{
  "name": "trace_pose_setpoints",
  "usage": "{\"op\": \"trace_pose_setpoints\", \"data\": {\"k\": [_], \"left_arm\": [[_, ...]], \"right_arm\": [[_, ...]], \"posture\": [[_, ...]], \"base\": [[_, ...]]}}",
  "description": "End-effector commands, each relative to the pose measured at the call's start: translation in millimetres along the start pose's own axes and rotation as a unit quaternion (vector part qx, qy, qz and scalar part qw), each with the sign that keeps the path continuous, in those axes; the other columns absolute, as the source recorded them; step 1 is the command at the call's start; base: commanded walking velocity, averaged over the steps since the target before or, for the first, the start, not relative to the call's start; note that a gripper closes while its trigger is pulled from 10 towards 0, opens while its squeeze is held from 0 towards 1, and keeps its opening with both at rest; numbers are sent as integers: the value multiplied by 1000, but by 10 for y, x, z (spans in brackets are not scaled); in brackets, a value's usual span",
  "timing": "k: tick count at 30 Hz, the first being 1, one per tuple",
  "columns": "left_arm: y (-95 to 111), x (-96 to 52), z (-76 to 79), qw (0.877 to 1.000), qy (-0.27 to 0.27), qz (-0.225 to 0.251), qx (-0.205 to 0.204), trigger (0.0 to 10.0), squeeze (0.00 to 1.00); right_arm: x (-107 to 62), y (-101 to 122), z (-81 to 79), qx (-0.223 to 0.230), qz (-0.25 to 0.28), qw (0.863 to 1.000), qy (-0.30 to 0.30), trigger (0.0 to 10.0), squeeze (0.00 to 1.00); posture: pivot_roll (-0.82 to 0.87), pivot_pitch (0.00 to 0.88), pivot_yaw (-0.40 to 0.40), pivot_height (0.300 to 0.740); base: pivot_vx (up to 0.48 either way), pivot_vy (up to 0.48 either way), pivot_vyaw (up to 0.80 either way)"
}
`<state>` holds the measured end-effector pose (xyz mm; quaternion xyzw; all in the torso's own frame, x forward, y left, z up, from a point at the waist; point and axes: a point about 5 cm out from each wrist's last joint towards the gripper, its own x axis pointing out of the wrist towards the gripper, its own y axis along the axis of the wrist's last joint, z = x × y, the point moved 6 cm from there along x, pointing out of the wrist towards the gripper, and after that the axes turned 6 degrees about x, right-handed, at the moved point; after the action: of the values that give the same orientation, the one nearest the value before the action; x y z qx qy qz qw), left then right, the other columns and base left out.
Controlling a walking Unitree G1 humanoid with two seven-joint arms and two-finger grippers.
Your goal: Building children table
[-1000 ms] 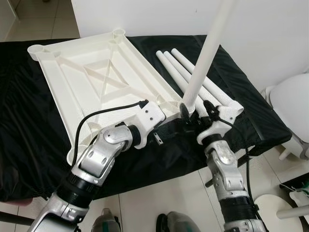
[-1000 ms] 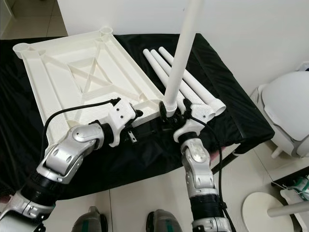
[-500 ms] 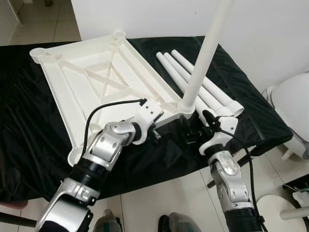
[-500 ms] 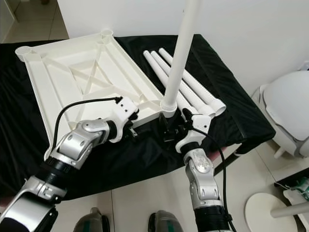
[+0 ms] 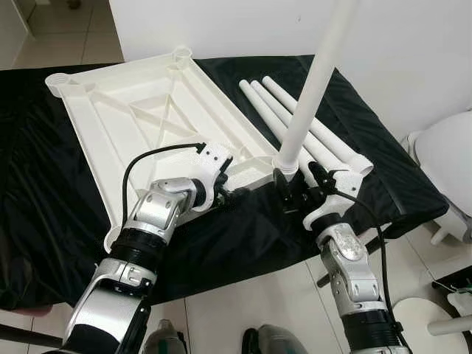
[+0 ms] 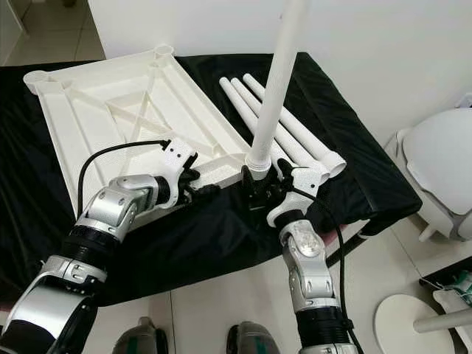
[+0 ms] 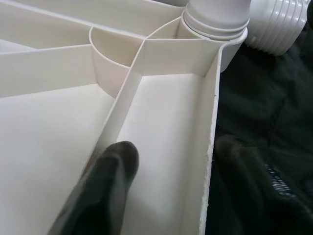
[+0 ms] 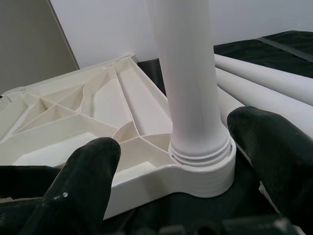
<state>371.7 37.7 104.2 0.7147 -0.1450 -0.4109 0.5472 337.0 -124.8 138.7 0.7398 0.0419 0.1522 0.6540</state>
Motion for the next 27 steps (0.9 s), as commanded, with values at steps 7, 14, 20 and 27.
{"op": "trace_pose_setpoints", "data": {"k": [7,14,20,27], "left_arm": [[-185,-102,-460,979,198,-45,1,0,0],[-245,-136,-542,971,232,-51,-13,0,0],[-297,-229,-724,954,290,-54,-44,0,0],[-264,-370,-963,930,359,-38,-74,0,0]], "right_arm": [[18,-18,-11,-4,-6,1000,2,10000,0],[35,-10,-1,-7,-6,1000,2,10000,0],[55,-2,-7,-7,-5,1000,2,10000,0],[78,10,-26,-7,-2,1000,2,10000,0]], "posture": [[-80,4,-19,740],[-79,6,-21,740],[-77,3,-21,740],[-76,0,-21,740]], "base": [[0,0,0],[0,0,0],[0,0,0],[0,0,0]]}}
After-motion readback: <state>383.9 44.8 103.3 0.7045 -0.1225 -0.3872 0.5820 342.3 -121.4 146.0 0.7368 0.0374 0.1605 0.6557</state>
